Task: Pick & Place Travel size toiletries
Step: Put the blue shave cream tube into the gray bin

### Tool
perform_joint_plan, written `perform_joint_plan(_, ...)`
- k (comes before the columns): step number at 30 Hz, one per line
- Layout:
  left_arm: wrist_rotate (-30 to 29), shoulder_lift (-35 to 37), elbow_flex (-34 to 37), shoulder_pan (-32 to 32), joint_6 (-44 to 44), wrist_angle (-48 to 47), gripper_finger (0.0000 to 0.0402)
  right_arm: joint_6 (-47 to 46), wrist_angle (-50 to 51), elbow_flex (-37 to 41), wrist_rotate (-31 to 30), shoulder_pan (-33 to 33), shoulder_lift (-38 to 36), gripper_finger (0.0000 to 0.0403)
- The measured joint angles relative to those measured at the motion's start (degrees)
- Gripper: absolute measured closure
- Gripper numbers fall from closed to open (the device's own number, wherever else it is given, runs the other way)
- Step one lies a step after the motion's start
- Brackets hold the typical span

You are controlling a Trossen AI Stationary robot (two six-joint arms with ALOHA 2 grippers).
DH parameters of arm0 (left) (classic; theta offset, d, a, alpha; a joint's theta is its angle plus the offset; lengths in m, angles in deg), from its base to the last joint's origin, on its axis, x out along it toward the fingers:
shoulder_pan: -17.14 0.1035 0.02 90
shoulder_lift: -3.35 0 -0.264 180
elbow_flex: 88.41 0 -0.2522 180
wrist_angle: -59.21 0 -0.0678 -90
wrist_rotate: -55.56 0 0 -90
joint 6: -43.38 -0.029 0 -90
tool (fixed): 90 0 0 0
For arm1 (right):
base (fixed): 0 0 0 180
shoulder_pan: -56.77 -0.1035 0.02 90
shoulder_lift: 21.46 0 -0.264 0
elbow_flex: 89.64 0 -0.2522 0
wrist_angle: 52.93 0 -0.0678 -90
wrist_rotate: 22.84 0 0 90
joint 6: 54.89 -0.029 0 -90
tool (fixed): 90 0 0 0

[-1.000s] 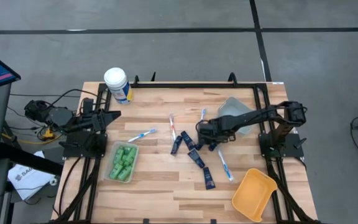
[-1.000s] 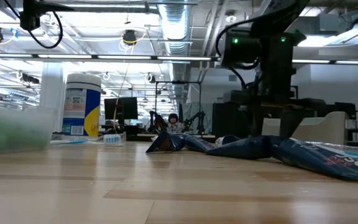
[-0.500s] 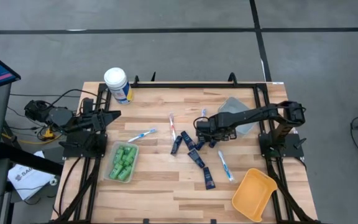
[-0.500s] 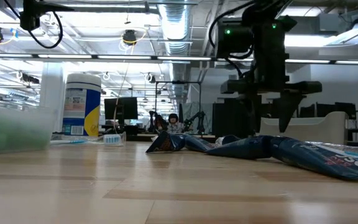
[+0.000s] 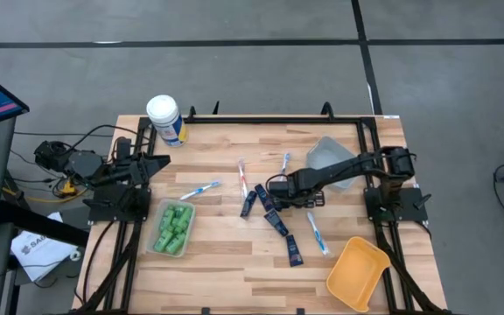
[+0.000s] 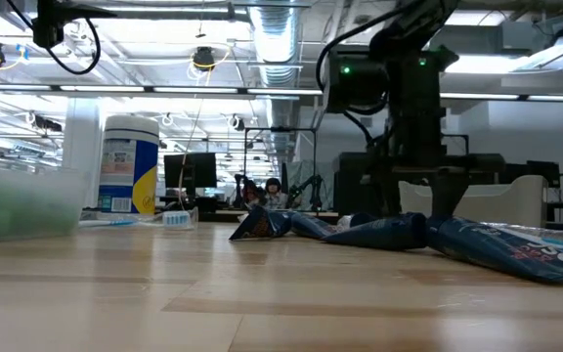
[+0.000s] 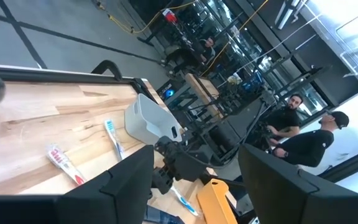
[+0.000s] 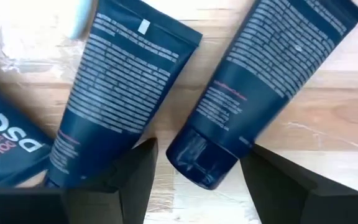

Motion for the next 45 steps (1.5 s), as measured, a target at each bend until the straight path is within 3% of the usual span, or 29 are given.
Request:
perform_joint_plan(15,0.4,0.0,0.0,0.0,-0.4,0.0,0.0170,2.6,0.9,0.1,1.1,3.4,-0.5,0.0260)
perform_joint_plan(22,1.8,0.0,0.0,0.0,-3.3,0.0,0.0170,8.7,2.2,-1.5,1.2,2.7,-4.2,0.0249)
perform_joint_plan(26,1.8,0.0,0.0,0.0,-4.0,0.0,0.0170,23.1,2.1,-3.8,1.7,2.7,-7.7,0.0213)
perform_joint_plan(32,2.1,0.0,0.0,0.0,-6.9,-0.1,0.0170,59.8,9.4,-6.8,1.7,3.8,-10.3,0.0158)
perform_joint_plan(37,2.7,0.0,0.0,0.0,-7.5,0.0,0.0170,85.5,13.7,-7.0,0.3,3.9,-9.6,0.0148)
perform_joint_plan(40,3.1,0.0,0.0,0.0,-7.5,0.0,0.0170,96.0,12.9,-6.3,0.0,3.9,-9.2,0.0147)
perform_joint_plan(45,3.2,0.0,0.0,0.0,-7.5,0.0,0.0170,104.9,10.1,-3.1,-0.1,4.0,-9.2,0.0147)
